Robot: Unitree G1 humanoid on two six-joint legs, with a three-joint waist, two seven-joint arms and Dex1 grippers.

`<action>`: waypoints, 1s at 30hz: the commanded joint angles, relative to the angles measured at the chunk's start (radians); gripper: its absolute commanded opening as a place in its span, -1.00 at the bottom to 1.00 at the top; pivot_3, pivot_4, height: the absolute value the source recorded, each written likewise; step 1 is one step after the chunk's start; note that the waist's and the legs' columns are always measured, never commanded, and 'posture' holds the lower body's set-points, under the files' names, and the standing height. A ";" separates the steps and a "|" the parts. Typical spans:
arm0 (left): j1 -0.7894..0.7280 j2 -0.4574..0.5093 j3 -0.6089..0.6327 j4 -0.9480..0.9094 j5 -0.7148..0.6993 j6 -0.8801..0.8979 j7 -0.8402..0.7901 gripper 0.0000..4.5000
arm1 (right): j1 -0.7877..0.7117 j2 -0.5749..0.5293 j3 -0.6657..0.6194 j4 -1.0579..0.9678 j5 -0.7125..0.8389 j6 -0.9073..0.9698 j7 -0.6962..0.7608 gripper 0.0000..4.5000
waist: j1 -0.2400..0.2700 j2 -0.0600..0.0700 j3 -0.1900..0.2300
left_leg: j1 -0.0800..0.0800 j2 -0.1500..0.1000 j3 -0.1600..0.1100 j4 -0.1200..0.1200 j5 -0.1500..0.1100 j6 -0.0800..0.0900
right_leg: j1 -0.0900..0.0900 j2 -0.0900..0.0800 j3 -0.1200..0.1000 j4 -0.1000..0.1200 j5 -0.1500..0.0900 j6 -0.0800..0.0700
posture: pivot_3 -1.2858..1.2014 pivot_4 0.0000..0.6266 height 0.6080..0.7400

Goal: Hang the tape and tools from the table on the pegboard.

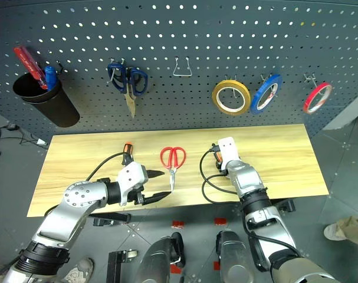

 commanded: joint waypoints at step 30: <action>-0.153 -0.134 0.217 -0.222 -0.213 0.254 0.397 0.56 | -0.542 0.209 0.018 0.117 -0.140 -1.026 -0.227 0.07 | 0.012 -0.002 -0.001 | -0.003 0.000 0.000 0.002 0.000 0.000 | -0.001 0.001 -0.001 0.000 0.002 -0.001 | -0.04 -0.04 1.00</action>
